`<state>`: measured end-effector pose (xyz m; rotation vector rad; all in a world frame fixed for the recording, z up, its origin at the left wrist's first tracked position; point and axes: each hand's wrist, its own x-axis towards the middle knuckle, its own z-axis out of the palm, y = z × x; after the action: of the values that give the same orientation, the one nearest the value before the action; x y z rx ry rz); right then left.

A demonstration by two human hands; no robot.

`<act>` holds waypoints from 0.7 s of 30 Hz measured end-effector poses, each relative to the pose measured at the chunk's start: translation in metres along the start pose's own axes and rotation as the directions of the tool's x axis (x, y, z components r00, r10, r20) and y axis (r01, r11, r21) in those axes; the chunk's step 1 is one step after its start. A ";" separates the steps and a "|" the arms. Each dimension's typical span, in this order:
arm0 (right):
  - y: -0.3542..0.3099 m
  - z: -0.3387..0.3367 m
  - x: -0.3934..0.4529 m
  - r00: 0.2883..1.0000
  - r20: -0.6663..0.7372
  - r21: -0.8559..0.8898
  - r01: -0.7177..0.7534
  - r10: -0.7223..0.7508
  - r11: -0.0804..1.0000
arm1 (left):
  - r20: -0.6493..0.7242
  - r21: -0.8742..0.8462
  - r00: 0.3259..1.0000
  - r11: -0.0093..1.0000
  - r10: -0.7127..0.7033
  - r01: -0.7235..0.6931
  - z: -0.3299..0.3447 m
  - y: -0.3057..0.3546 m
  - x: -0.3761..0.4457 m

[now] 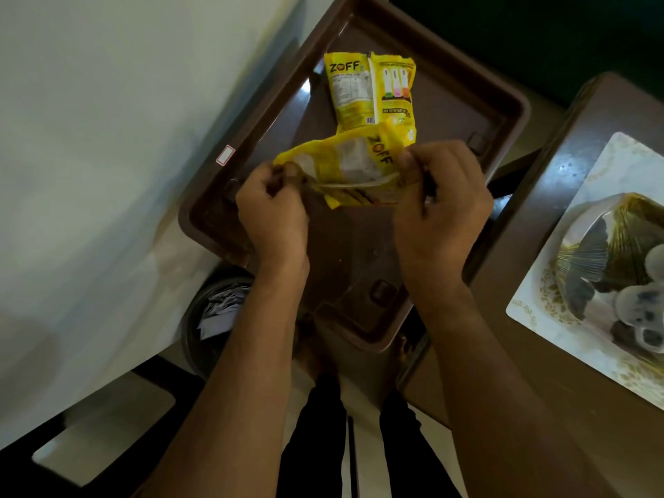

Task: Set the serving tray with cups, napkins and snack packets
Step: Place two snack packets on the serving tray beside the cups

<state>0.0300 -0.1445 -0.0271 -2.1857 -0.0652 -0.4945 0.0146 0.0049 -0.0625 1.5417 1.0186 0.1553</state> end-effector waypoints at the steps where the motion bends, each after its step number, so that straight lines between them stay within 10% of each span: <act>1: -0.002 -0.002 -0.004 0.989 0.024 -0.006 0.148 -0.148 0.989 | 0.060 -0.125 0.992 0.986 -0.108 0.115 -0.001 0.006 -0.001; 5: -0.003 -0.004 -0.026 0.878 0.189 0.005 0.448 -0.441 0.894 | 0.395 -0.322 0.840 0.801 -0.371 0.505 -0.016 0.019 0.008; 10: 0.014 -0.005 -0.052 0.774 0.451 0.068 0.466 -0.443 0.882 | 0.412 -0.129 0.867 0.924 -0.280 0.359 -0.025 0.014 0.008; 17: 0.023 0.008 -0.029 0.940 0.338 0.028 0.027 -0.035 0.999 | 0.208 -0.007 0.959 0.980 -0.194 0.200 -0.029 -0.002 0.009; 21: 0.025 0.018 -0.003 0.918 0.215 -0.068 -0.326 0.333 0.943 | 0.121 -0.082 0.980 0.982 -0.159 0.170 -0.024 -0.002 0.013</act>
<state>0.0384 -0.1459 -0.0573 -2.2159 0.1888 -0.0566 0.0067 0.0316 -0.0631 1.3605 1.0292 -0.0022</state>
